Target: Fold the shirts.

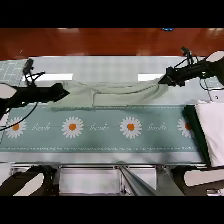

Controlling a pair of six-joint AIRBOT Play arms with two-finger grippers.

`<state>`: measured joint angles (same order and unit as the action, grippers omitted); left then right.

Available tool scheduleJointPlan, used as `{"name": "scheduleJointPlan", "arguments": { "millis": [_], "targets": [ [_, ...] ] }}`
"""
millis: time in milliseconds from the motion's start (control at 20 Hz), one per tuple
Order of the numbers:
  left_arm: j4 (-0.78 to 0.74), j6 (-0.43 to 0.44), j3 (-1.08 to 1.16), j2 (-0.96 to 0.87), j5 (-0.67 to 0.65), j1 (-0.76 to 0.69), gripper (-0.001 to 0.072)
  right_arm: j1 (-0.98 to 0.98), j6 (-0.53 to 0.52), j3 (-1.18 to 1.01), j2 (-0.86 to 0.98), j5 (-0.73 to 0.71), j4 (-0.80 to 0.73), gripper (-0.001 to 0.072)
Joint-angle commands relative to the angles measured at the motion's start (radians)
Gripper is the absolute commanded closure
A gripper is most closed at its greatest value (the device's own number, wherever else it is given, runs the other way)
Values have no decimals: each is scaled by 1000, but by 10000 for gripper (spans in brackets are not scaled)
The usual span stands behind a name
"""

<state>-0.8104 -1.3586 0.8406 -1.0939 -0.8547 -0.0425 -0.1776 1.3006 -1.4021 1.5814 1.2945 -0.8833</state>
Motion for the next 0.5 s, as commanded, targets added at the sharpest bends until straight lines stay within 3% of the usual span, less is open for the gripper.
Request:
{"name": "scheduleJointPlan", "arguments": {
  "millis": [0,150,300,450],
  "targets": [
    [30,11,136,-178,43,-203,679,5,-11,129,-222,8,-39,694],
    [29,-44,360,-407,19,-388,680,7,-6,253,-393,16,-8,693],
    [29,-69,599,-610,-87,-540,680,7,12,338,-550,52,6,694],
    [25,-178,790,-782,-156,-635,680,7,32,356,-660,79,10,693]
  ]
}}
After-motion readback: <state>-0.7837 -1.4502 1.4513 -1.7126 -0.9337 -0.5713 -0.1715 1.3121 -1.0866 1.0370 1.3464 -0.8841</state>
